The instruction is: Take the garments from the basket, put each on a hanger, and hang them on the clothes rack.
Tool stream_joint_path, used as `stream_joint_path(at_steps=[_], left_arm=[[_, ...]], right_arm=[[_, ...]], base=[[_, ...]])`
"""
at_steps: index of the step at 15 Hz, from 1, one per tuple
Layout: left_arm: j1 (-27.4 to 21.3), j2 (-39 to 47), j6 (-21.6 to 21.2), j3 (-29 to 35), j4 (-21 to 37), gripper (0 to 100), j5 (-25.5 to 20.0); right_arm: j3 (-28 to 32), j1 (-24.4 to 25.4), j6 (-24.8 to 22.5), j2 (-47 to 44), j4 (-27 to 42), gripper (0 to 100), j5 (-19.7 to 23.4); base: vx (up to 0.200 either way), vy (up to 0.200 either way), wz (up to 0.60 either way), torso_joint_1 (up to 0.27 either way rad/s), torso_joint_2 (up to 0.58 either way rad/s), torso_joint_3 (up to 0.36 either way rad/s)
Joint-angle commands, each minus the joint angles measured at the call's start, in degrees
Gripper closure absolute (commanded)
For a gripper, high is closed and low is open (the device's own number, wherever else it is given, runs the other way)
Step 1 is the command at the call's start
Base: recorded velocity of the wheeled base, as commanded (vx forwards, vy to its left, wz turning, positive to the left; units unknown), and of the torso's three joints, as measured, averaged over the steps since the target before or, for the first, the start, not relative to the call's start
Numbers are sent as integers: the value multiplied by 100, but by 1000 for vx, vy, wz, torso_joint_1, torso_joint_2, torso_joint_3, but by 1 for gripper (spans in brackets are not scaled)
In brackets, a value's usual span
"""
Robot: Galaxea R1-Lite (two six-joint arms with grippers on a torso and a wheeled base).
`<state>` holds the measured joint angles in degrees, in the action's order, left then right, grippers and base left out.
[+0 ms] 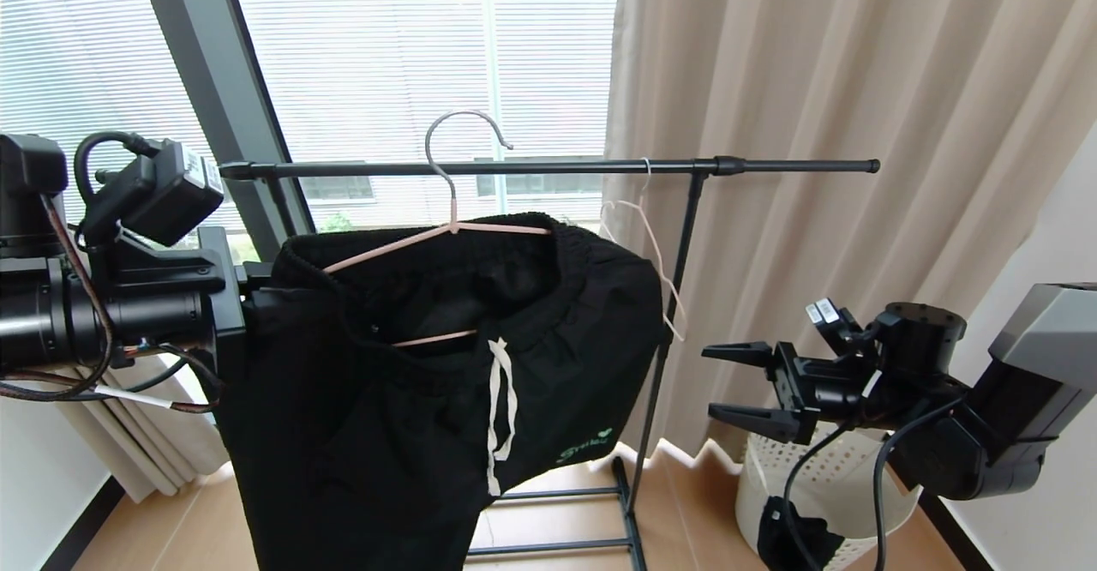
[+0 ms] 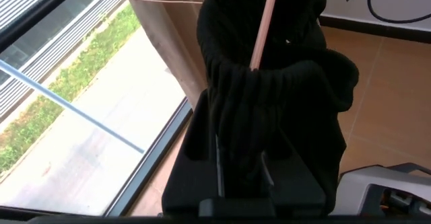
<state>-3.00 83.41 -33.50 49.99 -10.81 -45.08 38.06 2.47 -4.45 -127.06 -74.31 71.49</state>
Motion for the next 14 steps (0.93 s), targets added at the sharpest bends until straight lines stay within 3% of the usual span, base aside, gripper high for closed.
stream_joint_path(at_steps=[1,4,8,11,14], left_arm=[[186,237,1,10,0,100,8],[361,668,142,292,0,100,342],[-25,1433,1381,1135,-52,100,1652],[-307,2241,1865,1575,-597,100,2645],[-482,2839,2084,1962,-747,100,3181]], right_arm=[[-35,34,14,314,5,0,6],[-62,130,172,762,40,0,-109],[105,166,656,946,40,0,-741],[263,236,1368,1078,40,0,-1137],[255,236,1403,1087,40,0,-1137]], base=[[0,0,0,0,0,0],[0,0,0,0,0,0],[0,0,0,0,0,0],[0,0,0,0,0,0],[0,0,0,0,0,0]])
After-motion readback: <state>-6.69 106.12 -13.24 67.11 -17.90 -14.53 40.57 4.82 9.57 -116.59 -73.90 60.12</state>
